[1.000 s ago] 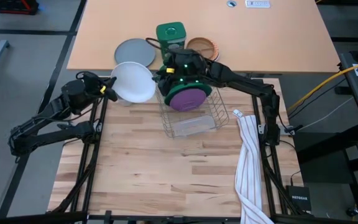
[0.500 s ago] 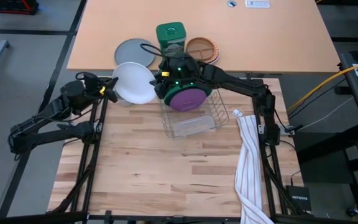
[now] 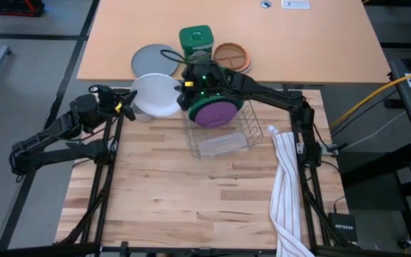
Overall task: Sort dishes
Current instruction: Put the white plate into the dish rack
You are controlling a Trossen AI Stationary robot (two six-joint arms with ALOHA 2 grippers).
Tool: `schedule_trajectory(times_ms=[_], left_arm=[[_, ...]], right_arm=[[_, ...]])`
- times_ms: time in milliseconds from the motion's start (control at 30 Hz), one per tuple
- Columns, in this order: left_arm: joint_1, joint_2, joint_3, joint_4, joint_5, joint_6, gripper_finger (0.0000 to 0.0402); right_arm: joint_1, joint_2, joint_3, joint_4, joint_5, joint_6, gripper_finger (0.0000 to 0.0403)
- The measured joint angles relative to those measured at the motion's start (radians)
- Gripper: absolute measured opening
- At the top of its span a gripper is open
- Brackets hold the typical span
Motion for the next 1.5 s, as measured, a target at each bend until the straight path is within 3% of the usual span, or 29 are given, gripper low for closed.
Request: schedule_trajectory(times_ms=[667, 833, 1100, 1500], left_arm=[[0.000, -0.004, -0.002, 0.067, 0.008, 0.231, 0.0147], [0.000, -0.010, -0.002, 0.104, 0.036, 0.307, 0.0158], [0.001, -0.016, 0.000, 0.134, 0.267, 0.426, 0.0159], [0.002, -0.034, 0.002, 0.112, 0.291, 0.424, 0.0159]], right_arm=[[0.005, -0.012, 0.001, -0.089, 0.052, -0.166, 0.0028], [0.007, -0.038, 0.001, -0.107, 0.057, -0.173, 0.0028], [0.008, -0.087, 0.000, -0.179, 0.068, -0.185, 0.0027], [0.017, -0.106, -0.002, -0.393, 0.119, -0.227, 0.0027]])
